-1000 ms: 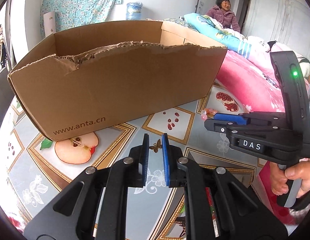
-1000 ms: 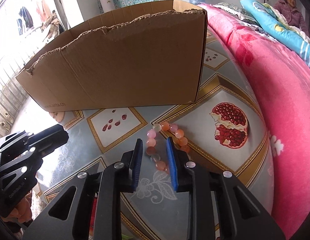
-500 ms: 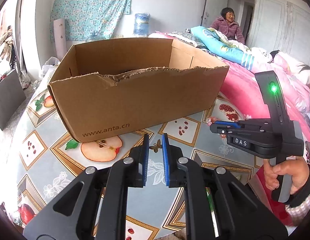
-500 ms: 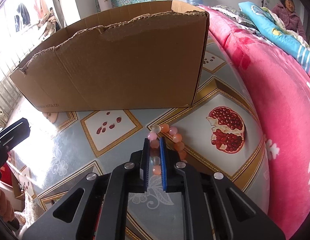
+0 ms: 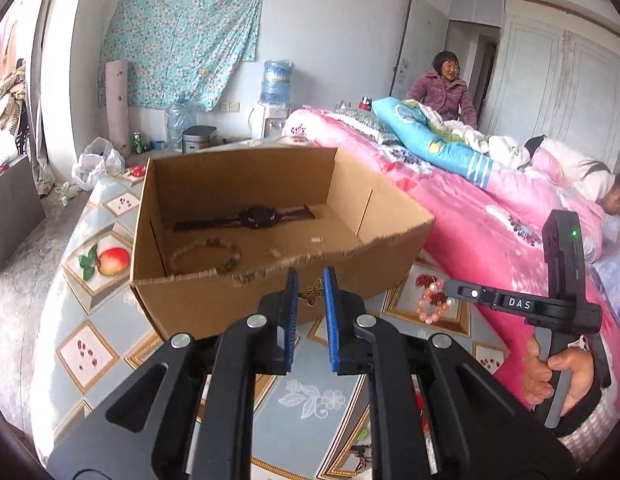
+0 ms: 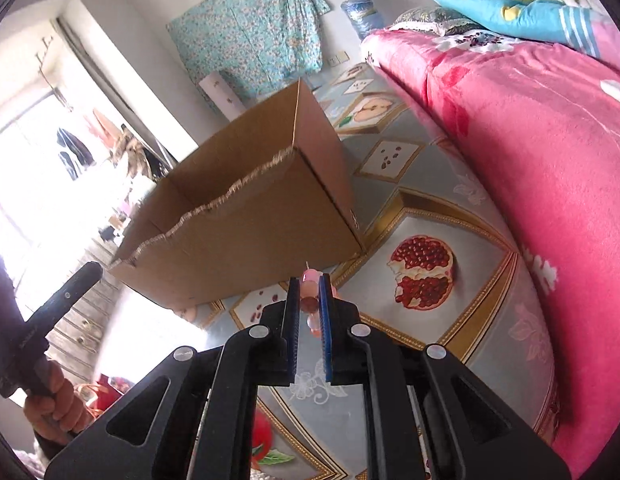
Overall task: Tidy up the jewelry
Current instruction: 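Lift the peach bracelet with the right gripper and carry it over the box, then lower the bracelet into the box and open the right gripper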
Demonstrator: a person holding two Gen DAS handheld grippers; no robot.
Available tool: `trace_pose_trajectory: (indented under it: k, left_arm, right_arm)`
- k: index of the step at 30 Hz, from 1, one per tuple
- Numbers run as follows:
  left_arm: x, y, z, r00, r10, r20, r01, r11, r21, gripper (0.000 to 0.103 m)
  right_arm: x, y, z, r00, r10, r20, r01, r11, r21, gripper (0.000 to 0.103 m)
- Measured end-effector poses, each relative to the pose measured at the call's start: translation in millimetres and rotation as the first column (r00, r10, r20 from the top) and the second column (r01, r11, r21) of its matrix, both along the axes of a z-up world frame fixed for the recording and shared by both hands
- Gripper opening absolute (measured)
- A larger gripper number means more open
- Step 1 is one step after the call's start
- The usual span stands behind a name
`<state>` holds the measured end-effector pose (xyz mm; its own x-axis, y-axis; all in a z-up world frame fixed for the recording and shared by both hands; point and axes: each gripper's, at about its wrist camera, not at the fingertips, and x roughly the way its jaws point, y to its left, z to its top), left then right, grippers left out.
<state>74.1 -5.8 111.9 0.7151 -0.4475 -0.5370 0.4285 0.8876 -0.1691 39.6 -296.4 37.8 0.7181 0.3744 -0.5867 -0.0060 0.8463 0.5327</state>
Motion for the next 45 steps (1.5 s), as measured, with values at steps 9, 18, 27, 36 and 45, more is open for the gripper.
trace_pose_trajectory:
  k: [9, 18, 27, 36, 45]
  left_arm:
    - [63.5, -9.9, 39.8, 0.996, -0.067, -0.059, 0.06, 0.992, -0.111, 0.012]
    - [154.0, -48.7, -2.4, 0.908, -0.168, -0.383, 0.102, 0.977, -0.188, 0.012]
    - [190.8, -84.5, -59.0, 0.783, -0.149, -0.603, 0.096, 0.988, -0.119, 0.018]
    - [167.9, -64.7, -43.8, 0.868, -0.132, -0.478, 0.068, 0.986, -0.15, 0.021]
    - [120.7, -14.2, -6.5, 0.97, 0.033, -0.239, -0.049, 0.997, -0.06, 0.035]
  right_arm:
    - [2.4, -20.2, 72.3, 0.982, 0.01, 0.19, -0.01, 1.0, -0.001, 0.009]
    - [79.6, 2.8, 111.0, 0.965, 0.18, 0.191, -0.173, 0.983, -0.054, 0.01]
    - [130.5, 24.4, 85.7, 0.964, 0.264, 0.021, -0.262, 0.963, -0.065, 0.01]
    - [149.3, 41.0, 71.8, 0.947, 0.307, -0.1, -0.318, 0.94, -0.125, 0.01]
    - [165.8, 68.6, 73.3, 0.94, 0.309, -0.143, -0.338, 0.899, -0.279, 0.01]
